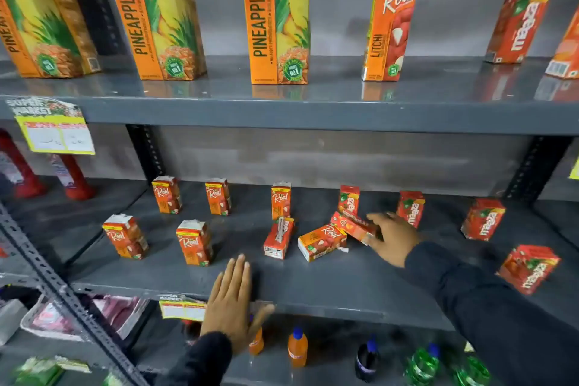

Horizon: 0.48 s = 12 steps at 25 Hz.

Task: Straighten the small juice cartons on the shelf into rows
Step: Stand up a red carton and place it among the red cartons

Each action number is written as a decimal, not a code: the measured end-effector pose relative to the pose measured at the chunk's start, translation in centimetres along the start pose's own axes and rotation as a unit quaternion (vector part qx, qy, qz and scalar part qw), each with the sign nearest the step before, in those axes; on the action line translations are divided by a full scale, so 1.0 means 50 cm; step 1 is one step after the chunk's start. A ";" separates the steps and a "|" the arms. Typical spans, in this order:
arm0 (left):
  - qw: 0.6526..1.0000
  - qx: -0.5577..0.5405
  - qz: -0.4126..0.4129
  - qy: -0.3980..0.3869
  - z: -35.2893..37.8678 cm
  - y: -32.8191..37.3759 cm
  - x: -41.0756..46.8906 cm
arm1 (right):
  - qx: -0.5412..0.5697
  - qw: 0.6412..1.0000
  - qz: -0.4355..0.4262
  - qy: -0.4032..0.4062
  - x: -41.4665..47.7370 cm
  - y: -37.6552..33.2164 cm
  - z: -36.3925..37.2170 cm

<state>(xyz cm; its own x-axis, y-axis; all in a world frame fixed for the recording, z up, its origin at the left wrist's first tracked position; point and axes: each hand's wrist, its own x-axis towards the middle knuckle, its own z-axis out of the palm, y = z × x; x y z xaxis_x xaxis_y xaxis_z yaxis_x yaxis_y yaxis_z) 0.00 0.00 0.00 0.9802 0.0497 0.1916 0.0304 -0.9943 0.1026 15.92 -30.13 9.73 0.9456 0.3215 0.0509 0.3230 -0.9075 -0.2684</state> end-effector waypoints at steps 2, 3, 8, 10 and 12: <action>0.999 0.008 -0.033 0.002 0.016 0.003 0.001 | 0.094 0.994 0.058 -0.024 0.036 0.026 0.013; 0.999 0.016 -0.047 0.012 0.026 0.003 -0.002 | 0.130 0.988 0.069 -0.042 0.056 0.037 0.020; 0.998 0.032 -0.061 0.009 0.029 0.009 -0.007 | 0.354 0.920 0.132 -0.106 0.108 0.057 0.026; 0.997 0.035 -0.069 0.002 0.029 0.008 -0.007 | 0.397 0.893 0.152 -0.145 0.114 0.068 0.033; 0.997 0.024 -0.068 0.011 0.027 0.011 -0.005 | 0.394 0.895 0.142 -0.156 0.118 0.071 0.042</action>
<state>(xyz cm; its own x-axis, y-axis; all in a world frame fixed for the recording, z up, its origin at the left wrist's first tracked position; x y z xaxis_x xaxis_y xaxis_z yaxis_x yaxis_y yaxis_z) 0.03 -0.68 -1.32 0.9618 0.1853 0.2014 0.1717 -0.9816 0.0831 22.56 -30.88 7.04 0.8880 0.2802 -0.3645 -0.1722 -0.5325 -0.8287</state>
